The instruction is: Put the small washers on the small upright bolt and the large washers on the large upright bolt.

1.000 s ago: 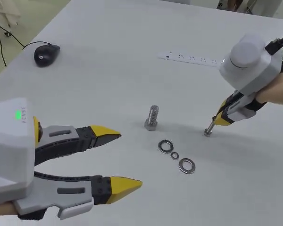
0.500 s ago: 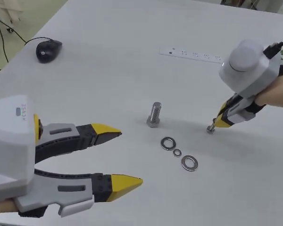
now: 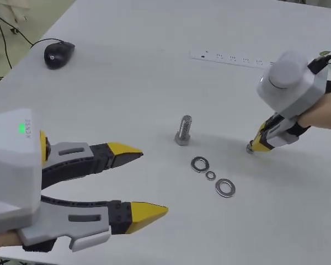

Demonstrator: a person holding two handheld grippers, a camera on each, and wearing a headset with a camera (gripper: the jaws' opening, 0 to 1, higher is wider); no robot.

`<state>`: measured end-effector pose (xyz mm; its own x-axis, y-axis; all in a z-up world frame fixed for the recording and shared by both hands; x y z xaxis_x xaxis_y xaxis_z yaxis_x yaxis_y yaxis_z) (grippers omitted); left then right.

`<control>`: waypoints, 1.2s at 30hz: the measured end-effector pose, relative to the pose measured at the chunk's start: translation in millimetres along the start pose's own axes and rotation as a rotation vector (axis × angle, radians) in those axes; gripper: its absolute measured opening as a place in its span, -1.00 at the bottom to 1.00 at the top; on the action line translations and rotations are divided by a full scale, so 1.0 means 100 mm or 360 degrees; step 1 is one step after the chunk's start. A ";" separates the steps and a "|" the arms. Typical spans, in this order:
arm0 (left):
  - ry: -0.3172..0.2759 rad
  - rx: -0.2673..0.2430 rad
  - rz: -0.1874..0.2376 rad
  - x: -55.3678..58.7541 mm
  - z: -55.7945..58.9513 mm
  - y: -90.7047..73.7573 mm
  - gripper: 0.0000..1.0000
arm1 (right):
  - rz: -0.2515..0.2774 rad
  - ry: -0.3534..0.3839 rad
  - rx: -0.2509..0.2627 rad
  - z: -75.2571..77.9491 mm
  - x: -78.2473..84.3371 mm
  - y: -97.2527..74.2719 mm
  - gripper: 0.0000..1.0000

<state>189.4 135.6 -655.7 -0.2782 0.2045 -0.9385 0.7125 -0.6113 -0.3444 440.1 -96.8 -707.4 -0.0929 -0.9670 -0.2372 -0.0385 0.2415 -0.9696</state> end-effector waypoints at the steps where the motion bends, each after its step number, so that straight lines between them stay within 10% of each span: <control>1: -0.0002 -0.0001 -0.0001 0.00 0.00 0.00 -0.04 | 0.0000 0.0004 0.0001 0.01 0.00 0.01 -0.74; 36: 0.0026 0.0003 -0.0016 -0.03 0.00 0.05 -0.05 | 0.0019 0.0022 0.0011 -0.02 0.13 -0.04 -0.66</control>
<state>193.9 131.8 -654.4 -0.2748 0.2228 -0.9353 0.7084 -0.6108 -0.3537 437.5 -110.1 -706.5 -0.1072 -0.9628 -0.2481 -0.0306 0.2526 -0.9671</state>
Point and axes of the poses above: the centre of the closed fingertips' face, and the gripper's own axes: y roughly forward along the fingers, z roughly to its right, x roughly out of its underside, the point moved 10 cm from there along -y, roughly backward along the fingers, and after that the axes turned 8 degrees about -x, right-handed, at the moved point
